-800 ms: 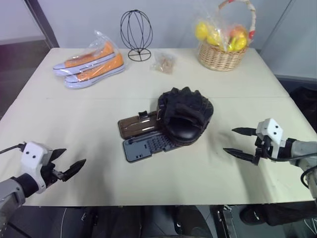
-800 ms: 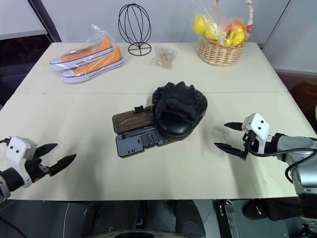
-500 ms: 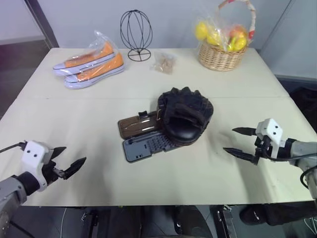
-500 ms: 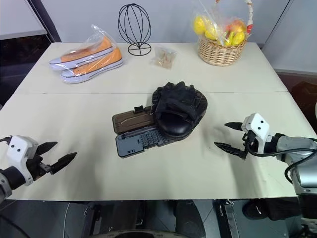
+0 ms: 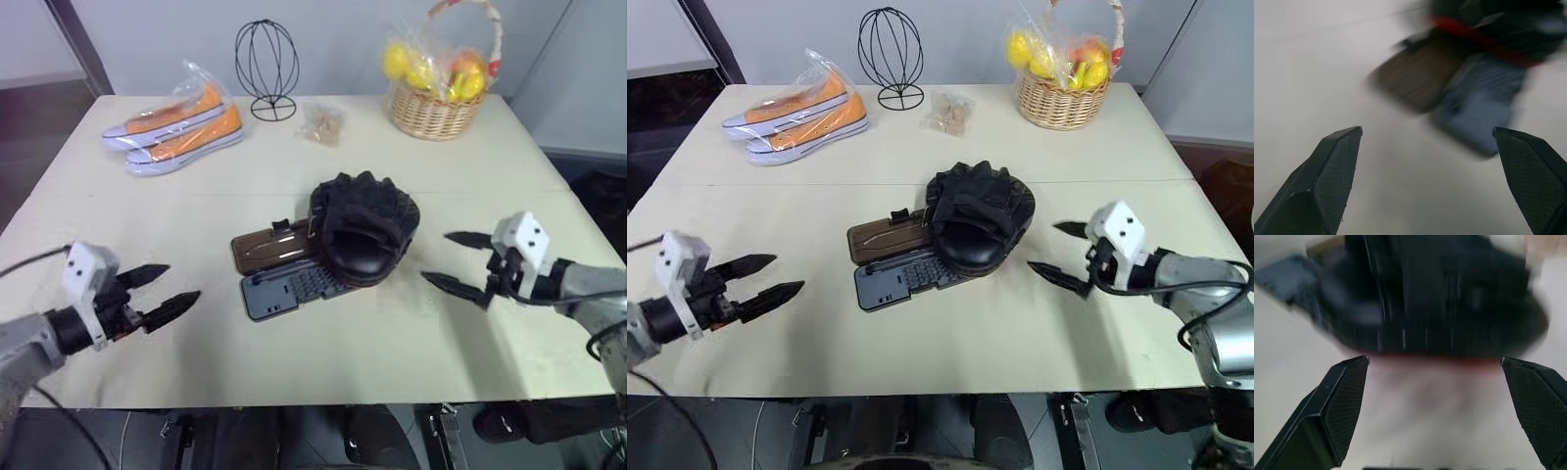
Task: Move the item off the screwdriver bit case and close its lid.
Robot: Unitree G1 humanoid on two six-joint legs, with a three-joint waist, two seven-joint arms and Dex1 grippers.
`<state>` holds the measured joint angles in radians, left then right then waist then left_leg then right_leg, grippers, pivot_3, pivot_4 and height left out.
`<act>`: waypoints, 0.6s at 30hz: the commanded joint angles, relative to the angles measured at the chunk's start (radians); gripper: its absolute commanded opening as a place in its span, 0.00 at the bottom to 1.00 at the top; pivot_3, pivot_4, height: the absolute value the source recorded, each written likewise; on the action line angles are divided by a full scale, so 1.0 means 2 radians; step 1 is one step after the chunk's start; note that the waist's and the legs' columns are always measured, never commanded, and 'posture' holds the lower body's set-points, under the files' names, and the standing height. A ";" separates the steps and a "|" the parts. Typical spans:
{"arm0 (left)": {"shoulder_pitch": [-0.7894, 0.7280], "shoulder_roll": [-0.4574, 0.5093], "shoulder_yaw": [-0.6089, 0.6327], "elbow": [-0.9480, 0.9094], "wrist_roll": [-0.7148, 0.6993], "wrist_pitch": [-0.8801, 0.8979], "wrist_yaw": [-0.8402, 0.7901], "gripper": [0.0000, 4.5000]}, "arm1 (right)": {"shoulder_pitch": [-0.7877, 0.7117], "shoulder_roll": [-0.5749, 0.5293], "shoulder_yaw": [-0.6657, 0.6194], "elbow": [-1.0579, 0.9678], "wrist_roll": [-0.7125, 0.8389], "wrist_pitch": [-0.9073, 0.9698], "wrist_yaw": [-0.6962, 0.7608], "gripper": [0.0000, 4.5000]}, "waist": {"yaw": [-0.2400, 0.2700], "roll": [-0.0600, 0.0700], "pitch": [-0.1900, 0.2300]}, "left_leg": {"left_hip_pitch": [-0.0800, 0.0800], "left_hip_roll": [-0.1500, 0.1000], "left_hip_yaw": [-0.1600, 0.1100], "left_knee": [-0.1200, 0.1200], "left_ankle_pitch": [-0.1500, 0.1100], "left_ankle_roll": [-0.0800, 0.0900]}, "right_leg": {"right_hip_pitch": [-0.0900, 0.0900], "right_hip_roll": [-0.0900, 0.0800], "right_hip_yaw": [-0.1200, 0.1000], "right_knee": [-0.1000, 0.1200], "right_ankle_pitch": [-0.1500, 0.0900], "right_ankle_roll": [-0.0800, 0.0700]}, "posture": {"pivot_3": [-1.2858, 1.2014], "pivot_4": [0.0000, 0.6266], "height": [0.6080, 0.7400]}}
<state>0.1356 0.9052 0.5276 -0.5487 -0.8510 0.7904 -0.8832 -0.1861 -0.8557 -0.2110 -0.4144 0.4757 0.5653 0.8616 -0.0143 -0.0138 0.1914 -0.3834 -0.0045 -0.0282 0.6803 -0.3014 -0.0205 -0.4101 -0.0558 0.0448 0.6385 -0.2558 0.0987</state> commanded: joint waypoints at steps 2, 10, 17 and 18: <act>-0.047 0.057 -0.051 -0.022 -0.025 0.008 -0.062 0.99 | -0.060 0.035 0.056 -0.074 -0.022 0.063 -0.093 1.00 | -0.001 0.000 0.000 | 0.000 0.000 0.000 0.000 0.000 0.000 | 0.000 0.001 0.000 0.000 0.000 0.000 | 0.52 0.24 1.00; -0.165 0.078 -0.116 0.028 -0.029 0.013 -0.086 0.99 | -0.119 0.067 0.202 -0.049 -0.172 0.039 -0.175 1.00 | 0.000 0.000 0.000 | -0.003 0.000 0.000 0.000 0.000 0.000 | -0.003 0.002 0.000 0.000 0.000 0.000 | 0.52 0.24 1.00; -0.191 0.069 -0.133 0.042 -0.022 0.012 -0.079 1.00 | -0.124 0.073 0.227 0.006 -0.272 -0.011 -0.220 0.95 | 0.000 0.000 0.000 | -0.003 0.000 0.000 0.000 0.000 0.000 | -0.003 0.002 0.000 0.001 0.001 0.001 | 0.52 0.24 1.00; -0.191 0.068 -0.134 0.041 -0.021 0.011 -0.078 1.00 | -0.120 0.078 0.224 0.005 -0.268 -0.016 -0.216 0.88 | 0.000 0.000 0.000 | -0.003 0.000 0.000 0.000 0.000 0.000 | -0.003 0.002 0.000 0.001 0.001 0.001 | 0.52 0.24 1.00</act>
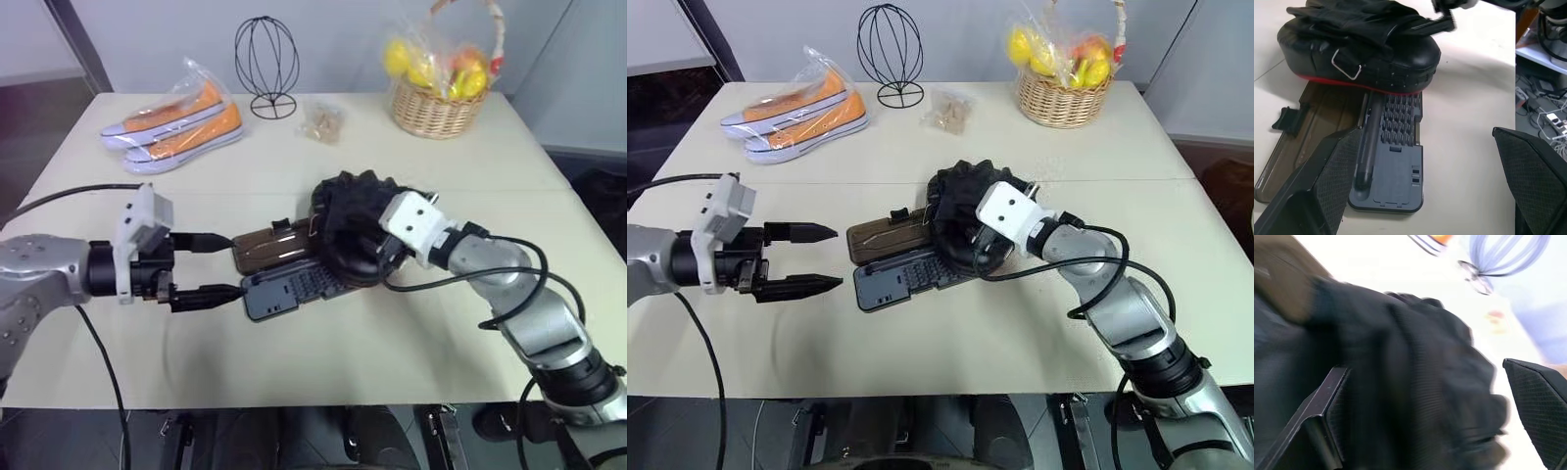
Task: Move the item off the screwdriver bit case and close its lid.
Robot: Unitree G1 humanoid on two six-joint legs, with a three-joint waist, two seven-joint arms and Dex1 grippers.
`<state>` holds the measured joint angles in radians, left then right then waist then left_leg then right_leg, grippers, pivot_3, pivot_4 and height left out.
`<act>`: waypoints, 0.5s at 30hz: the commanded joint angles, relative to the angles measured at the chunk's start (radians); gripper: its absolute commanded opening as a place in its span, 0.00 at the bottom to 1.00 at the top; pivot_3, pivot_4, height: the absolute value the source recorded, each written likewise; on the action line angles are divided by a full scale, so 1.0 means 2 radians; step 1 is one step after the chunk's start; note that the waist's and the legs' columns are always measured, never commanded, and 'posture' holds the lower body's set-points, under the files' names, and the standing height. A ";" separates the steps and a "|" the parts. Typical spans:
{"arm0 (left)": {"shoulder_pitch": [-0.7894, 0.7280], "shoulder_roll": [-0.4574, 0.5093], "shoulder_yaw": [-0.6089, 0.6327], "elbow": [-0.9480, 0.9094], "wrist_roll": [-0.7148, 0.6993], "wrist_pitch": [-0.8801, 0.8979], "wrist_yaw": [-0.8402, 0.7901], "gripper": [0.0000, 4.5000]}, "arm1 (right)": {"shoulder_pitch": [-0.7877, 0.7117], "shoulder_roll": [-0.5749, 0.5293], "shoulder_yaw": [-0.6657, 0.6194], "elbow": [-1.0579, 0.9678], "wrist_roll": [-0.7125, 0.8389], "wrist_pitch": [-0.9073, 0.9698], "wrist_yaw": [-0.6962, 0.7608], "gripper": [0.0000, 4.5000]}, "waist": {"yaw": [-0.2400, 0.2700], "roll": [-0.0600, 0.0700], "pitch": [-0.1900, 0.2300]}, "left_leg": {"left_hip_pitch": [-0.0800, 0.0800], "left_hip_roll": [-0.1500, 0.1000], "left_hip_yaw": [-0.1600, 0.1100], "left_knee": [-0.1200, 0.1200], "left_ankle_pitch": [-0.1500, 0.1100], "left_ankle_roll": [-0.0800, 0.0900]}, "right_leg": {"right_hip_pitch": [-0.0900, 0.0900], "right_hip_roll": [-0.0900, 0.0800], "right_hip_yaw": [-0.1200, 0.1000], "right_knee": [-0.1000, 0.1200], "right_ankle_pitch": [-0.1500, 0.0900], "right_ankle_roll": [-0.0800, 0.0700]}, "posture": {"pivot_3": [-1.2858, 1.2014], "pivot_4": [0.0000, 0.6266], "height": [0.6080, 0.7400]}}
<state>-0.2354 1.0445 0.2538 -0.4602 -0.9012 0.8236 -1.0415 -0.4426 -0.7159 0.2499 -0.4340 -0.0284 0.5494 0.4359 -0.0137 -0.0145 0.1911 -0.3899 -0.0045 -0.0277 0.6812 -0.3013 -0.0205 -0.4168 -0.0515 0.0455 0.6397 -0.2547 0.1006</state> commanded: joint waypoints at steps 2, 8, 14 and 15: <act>-0.005 -0.005 0.000 -0.003 0.008 -0.008 0.004 1.00 | 0.018 0.011 -0.007 0.012 -0.019 -0.016 0.003 0.71 | 0.000 0.000 0.000 | 0.000 0.000 0.000 0.000 0.000 0.000 | 0.000 0.000 0.000 0.000 0.000 0.000 | 0.52 0.24 1.00; -0.018 -0.011 -0.003 0.005 0.011 -0.007 0.005 1.00 | 0.035 0.019 -0.016 0.000 -0.023 -0.019 0.013 0.01 | 0.000 0.000 0.000 | 0.000 0.000 0.000 0.000 0.000 0.000 | 0.000 0.000 0.000 0.000 0.000 0.000 | 0.52 0.24 1.00; -0.050 -0.028 -0.033 0.025 0.022 -0.015 -0.001 1.00 | 0.052 0.007 -0.046 -0.020 -0.032 -0.012 0.015 0.01 | 0.002 0.000 0.000 | 0.000 0.000 0.000 0.000 0.000 0.000 | 0.000 0.000 0.000 0.001 0.000 0.000 | 0.52 0.24 1.00; -0.056 -0.032 -0.038 0.029 0.024 -0.016 -0.004 1.00 | 0.057 0.005 -0.056 -0.025 -0.032 -0.013 0.014 0.01 | 0.002 0.000 0.000 | 0.000 0.000 -0.001 0.001 0.000 0.000 | 0.000 0.000 0.000 0.002 0.000 0.000 | 0.52 0.24 1.00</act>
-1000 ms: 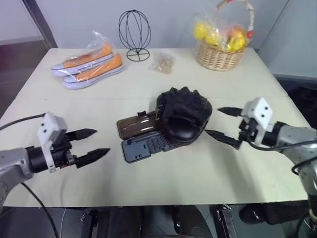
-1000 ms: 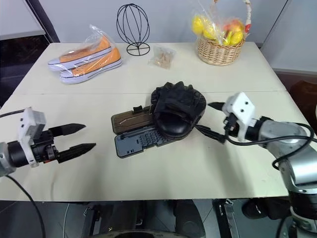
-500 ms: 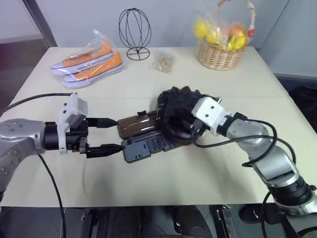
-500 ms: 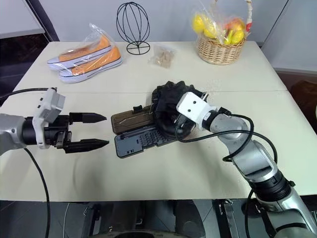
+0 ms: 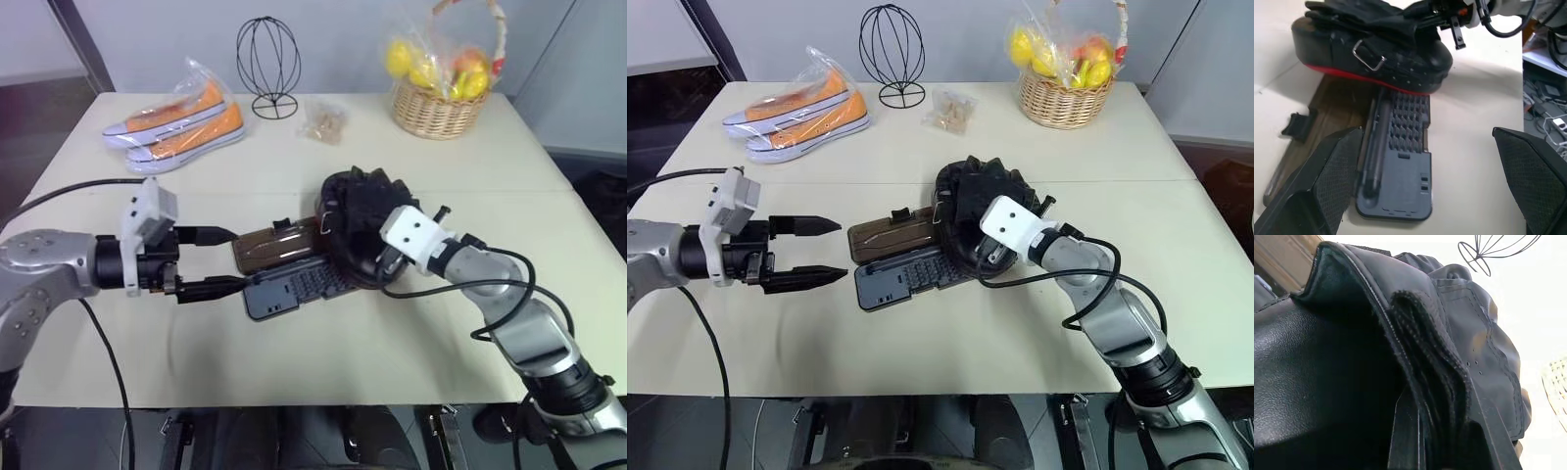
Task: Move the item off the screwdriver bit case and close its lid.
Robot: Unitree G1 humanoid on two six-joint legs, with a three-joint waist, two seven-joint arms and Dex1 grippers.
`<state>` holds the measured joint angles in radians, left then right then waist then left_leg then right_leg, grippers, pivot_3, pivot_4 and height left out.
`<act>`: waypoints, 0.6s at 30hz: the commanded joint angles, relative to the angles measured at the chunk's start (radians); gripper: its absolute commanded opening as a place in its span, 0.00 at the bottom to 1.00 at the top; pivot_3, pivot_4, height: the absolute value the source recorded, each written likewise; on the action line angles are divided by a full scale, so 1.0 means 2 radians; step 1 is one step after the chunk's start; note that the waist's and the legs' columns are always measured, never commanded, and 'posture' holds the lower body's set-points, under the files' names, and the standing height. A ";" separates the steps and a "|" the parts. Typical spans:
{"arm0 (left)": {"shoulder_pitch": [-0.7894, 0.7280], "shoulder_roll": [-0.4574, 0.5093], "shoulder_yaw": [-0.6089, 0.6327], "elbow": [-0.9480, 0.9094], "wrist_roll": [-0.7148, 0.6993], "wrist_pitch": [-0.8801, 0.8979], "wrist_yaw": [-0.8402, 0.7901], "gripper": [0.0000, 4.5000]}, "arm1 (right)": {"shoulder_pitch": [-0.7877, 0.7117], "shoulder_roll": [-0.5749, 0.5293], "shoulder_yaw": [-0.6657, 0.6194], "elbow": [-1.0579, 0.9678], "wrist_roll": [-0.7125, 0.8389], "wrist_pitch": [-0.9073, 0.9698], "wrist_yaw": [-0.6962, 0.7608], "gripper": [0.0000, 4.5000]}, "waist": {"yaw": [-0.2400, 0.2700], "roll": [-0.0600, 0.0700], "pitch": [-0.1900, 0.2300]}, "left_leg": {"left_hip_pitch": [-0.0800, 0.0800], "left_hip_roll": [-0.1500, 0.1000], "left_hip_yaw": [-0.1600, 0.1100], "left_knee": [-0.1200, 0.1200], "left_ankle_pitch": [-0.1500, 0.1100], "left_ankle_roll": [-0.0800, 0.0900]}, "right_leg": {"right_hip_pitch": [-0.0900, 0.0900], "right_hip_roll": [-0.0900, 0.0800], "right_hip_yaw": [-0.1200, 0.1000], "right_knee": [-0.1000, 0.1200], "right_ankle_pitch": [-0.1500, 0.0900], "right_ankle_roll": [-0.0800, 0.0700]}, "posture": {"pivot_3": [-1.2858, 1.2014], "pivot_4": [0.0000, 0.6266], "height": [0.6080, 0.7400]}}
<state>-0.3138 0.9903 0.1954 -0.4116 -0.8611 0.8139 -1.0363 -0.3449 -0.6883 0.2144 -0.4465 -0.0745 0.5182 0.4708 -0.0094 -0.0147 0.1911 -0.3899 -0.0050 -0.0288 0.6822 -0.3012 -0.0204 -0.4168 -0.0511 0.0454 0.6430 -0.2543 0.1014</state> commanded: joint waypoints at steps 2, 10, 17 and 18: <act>-0.039 -0.017 -0.027 0.015 0.008 -0.012 -0.013 1.00 | 0.034 -0.031 -0.084 -0.034 -0.015 0.000 -0.004 0.01 | 0.002 0.000 0.000 | 0.000 0.000 0.000 0.000 0.000 0.000 | 0.000 0.000 0.000 0.000 0.000 0.000 | 0.52 0.24 1.00; -0.105 -0.055 -0.079 0.051 0.015 -0.012 -0.050 1.00 | 0.176 -0.105 -0.276 -0.047 -0.043 -0.047 0.011 0.01 | -0.001 0.000 0.000 | -0.001 -0.001 0.000 0.000 0.000 0.000 | -0.001 0.000 0.000 0.001 0.000 0.000 | 0.52 0.24 1.00; -0.136 -0.079 -0.111 0.073 0.040 -0.028 -0.076 1.00 | 0.266 -0.085 -0.296 -0.029 -0.040 -0.101 0.030 0.01 | -0.007 0.000 0.000 | 0.001 0.000 0.001 0.000 0.000 0.000 | -0.001 0.003 0.001 0.003 0.000 0.000 | 0.52 0.24 1.00; -0.138 -0.080 -0.112 0.075 0.044 -0.029 -0.078 1.00 | 0.267 -0.083 -0.293 -0.029 -0.038 -0.101 0.033 0.01 | -0.006 0.000 0.000 | 0.001 0.000 0.001 0.000 0.000 0.000 | -0.001 0.003 0.001 0.003 0.000 0.000 | 0.52 0.24 1.00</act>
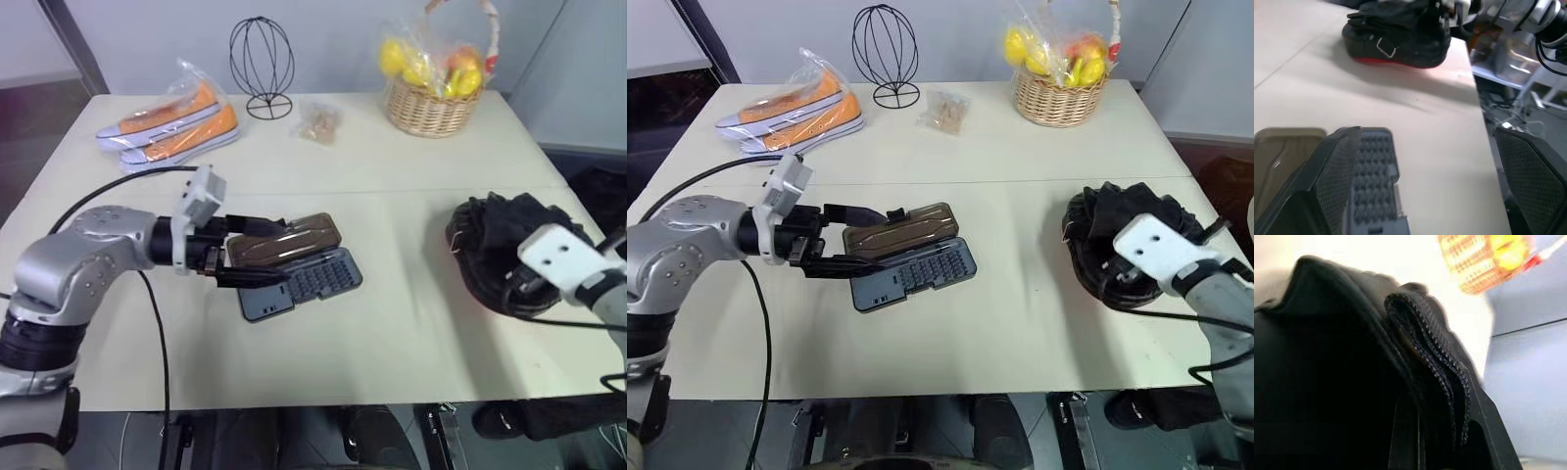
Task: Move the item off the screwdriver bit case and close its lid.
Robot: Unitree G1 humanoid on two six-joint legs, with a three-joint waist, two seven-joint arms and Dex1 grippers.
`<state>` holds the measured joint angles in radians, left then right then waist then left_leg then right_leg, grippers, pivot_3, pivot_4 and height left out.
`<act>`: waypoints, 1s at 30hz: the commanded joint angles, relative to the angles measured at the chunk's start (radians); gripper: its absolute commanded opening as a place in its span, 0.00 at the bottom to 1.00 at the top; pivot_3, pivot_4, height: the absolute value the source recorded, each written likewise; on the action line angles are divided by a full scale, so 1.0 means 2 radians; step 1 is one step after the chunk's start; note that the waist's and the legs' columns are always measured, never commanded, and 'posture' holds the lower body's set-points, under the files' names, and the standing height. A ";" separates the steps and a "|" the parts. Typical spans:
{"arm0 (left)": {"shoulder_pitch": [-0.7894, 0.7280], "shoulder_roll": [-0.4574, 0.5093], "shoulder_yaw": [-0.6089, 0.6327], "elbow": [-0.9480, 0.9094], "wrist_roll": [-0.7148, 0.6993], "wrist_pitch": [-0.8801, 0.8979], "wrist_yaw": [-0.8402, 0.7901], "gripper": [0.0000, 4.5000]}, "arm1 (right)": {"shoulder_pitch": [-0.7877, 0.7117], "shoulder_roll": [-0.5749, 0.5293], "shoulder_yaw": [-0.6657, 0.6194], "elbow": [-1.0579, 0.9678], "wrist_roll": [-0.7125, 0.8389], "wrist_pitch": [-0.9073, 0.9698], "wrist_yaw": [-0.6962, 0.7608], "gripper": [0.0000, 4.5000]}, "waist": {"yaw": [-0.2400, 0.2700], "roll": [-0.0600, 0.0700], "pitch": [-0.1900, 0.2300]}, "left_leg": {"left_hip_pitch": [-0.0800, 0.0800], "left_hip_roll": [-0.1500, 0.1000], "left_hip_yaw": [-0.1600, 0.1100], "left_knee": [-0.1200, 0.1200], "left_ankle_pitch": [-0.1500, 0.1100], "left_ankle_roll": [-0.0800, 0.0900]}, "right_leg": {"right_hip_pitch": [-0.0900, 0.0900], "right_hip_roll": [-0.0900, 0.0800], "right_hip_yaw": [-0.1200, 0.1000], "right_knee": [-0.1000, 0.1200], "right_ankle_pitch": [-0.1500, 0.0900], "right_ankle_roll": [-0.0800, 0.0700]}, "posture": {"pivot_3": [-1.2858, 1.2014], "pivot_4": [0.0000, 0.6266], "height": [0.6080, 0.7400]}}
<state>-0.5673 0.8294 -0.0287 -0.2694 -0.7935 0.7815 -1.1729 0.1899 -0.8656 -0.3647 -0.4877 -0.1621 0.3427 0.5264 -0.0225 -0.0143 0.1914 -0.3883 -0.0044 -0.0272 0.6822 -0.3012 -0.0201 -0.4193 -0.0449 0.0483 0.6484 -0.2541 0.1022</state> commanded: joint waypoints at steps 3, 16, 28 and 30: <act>-0.011 0.000 0.002 0.009 0.018 -0.016 -0.016 1.00 | 0.001 0.016 -0.014 -0.021 0.036 0.008 0.031 0.22 | 0.002 0.000 0.000 | 0.000 0.000 0.000 0.000 0.000 0.000 | 0.000 0.000 0.000 0.000 0.000 0.000 | 0.52 0.24 1.00; 0.020 0.013 0.043 0.014 0.032 -0.017 0.006 1.00 | 0.015 -0.040 -0.159 -0.140 0.214 0.135 0.207 0.99 | 0.005 0.000 0.000 | 0.000 0.001 -0.001 0.000 0.000 0.000 | 0.000 -0.001 0.000 0.000 0.000 0.000 | 0.52 0.24 1.00; 0.042 0.028 0.051 0.116 0.132 -0.101 0.040 1.00 | -0.178 -0.122 -0.074 -0.096 0.524 0.265 0.262 0.99 | 0.005 -0.001 0.000 | 0.002 0.001 -0.001 0.000 0.000 0.000 | 0.003 -0.001 -0.001 -0.001 -0.001 -0.001 | 0.52 0.24 1.00; 0.027 0.021 0.039 0.157 0.158 -0.129 0.042 1.00 | -0.204 -0.119 -0.017 -0.078 0.503 0.246 0.266 0.99 | 0.006 -0.001 0.000 | 0.001 0.001 -0.001 0.000 0.000 0.000 | 0.003 -0.002 -0.001 -0.002 -0.001 -0.001 | 0.52 0.24 1.00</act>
<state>-0.4872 0.8748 0.0511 0.0074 -0.5191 0.5785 -1.0948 -0.1949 -1.1088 -0.4522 -0.6629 0.8600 0.8670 1.0576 -0.0114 -0.0156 0.1919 -0.3855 -0.0029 -0.0286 0.6831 -0.3012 -0.0201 -0.4137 -0.0486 0.0465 0.6452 -0.2554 0.0999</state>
